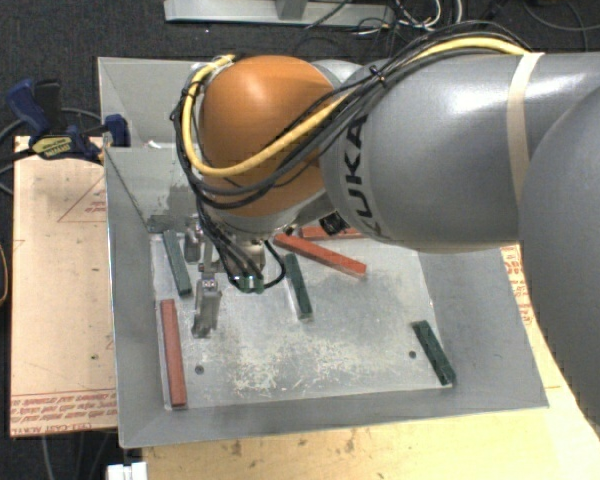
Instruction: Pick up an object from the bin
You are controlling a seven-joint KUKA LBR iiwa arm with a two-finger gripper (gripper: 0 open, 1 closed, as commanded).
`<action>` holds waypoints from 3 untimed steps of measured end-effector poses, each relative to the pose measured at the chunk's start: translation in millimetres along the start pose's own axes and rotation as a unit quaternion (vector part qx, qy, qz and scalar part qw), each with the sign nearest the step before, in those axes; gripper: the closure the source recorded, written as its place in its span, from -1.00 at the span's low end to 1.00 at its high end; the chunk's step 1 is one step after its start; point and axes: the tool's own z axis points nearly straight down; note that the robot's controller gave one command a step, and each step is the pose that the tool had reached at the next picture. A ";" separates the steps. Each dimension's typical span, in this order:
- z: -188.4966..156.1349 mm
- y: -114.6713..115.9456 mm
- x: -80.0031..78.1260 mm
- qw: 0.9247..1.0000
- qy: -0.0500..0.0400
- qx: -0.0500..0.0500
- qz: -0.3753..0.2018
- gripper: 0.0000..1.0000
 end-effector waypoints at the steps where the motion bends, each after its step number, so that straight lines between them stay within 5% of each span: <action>1: 154.5 3.2 0.2 0.996 -0.001 0.001 -0.085 -1.00; 2: 166.0 -4.2 5.2 0.996 -0.002 0.002 0.087 -1.00; 3: 163.9 -27.2 -34.6 0.999 -0.007 -0.001 -0.049 -1.00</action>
Offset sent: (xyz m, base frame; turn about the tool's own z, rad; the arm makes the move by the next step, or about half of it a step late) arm 0.0002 0.0037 -0.1497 -0.1709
